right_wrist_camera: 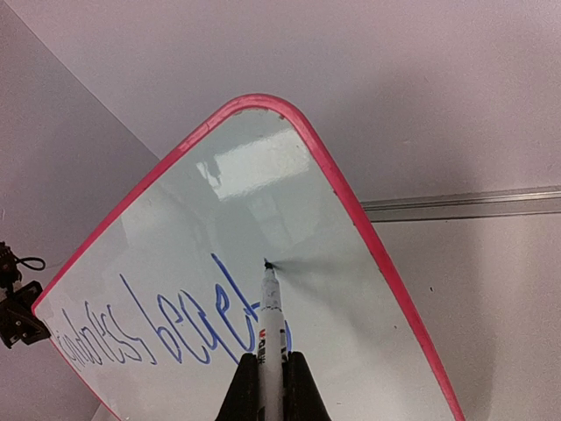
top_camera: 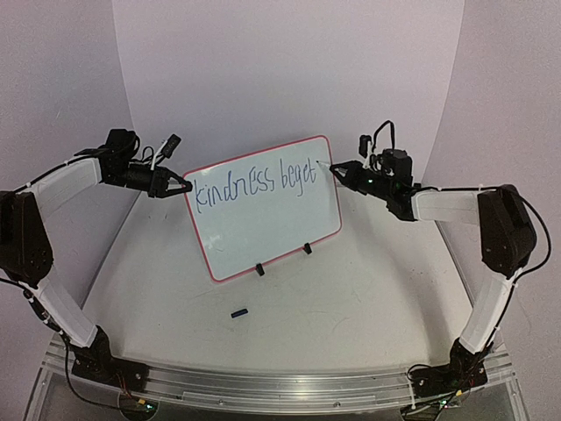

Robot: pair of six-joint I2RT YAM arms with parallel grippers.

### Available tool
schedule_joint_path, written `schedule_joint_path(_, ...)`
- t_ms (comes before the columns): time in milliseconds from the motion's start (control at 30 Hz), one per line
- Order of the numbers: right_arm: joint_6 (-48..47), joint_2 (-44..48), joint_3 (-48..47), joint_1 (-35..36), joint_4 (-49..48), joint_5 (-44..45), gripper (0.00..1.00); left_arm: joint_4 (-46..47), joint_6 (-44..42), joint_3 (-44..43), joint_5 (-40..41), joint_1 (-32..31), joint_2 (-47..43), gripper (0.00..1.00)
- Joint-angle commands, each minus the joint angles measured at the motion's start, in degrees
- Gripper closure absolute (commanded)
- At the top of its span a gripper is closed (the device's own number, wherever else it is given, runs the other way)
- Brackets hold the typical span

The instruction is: Write a sentence on the whiteboard

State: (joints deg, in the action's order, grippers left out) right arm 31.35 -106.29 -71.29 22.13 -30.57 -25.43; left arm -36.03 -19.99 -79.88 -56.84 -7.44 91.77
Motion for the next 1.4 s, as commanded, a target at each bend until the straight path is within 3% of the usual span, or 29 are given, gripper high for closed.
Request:
schedule_joint_path(0, 0.08, -1.11, -1.30, -0.32, -1.85, -1.80, 1.00, -1.59, -2.61, -0.72, 2.70, -0.99, 0.26, 1.00)
schedule_joint_path(367, -0.24, -0.62, 0.91, -0.27, -0.63, -3.93, 1.00, -1.60, -2.62, -0.72, 2.73, -1.01, 0.38, 1.00)
schedule_joint_path(1033, -0.57, 2.84, 4.87, -0.26, -0.16, 3.50, 1.00, -1.59, -2.63, -0.72, 2.61, -1.02, 0.04, 1.00)
schedule_joint_path(1367, -0.96, 2.68, 5.79, -0.30, 0.86, 0.30, 1.00, -1.60, -2.60, -0.72, 2.55, -1.02, 0.01, 1.00)
